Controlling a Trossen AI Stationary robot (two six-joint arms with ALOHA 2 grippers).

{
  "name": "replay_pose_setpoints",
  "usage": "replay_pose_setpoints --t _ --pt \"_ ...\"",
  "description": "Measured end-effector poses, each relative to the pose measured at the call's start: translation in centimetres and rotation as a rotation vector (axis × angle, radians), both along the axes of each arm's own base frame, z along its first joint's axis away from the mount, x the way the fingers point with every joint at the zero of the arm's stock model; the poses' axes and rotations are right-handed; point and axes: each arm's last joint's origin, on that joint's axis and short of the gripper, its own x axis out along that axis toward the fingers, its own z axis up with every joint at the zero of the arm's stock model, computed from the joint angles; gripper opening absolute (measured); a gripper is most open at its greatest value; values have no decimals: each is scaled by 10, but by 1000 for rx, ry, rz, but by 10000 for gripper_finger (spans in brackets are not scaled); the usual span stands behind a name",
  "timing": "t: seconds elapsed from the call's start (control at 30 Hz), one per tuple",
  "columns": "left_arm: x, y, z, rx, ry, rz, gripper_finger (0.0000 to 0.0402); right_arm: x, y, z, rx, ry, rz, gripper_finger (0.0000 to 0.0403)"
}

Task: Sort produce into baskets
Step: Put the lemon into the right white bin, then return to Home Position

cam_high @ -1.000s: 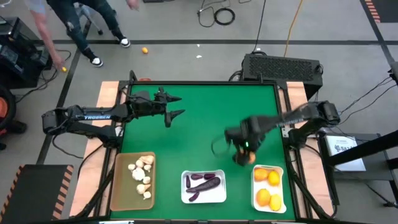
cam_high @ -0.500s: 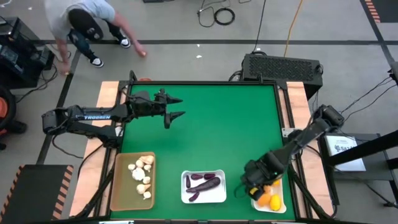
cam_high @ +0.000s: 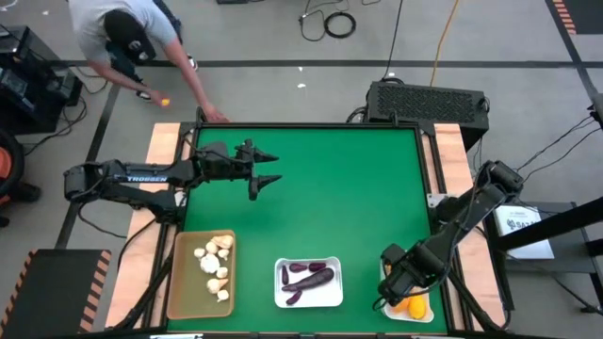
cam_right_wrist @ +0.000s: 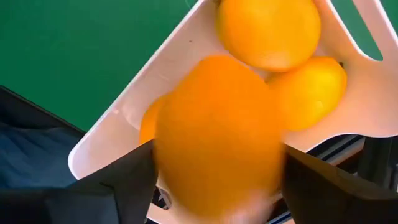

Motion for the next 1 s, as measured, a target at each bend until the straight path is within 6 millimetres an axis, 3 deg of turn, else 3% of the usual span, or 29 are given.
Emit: replay_pose_setpoints --t 0.3,0.67,0.83,1.0 --pt "0 0 0 0 0 -2 299 1 -1 0 -7 -34 92 352" --pt "1 -2 1 -22 -14 -5 299 17 -17 1 -308 -318 301 352" --pt "1 -2 2 -18 -24 1 299 21 -34 13 -382 -388 386 352" --pt "0 -2 4 -14 -32 2 299 18 -57 36 -494 -507 439 352"
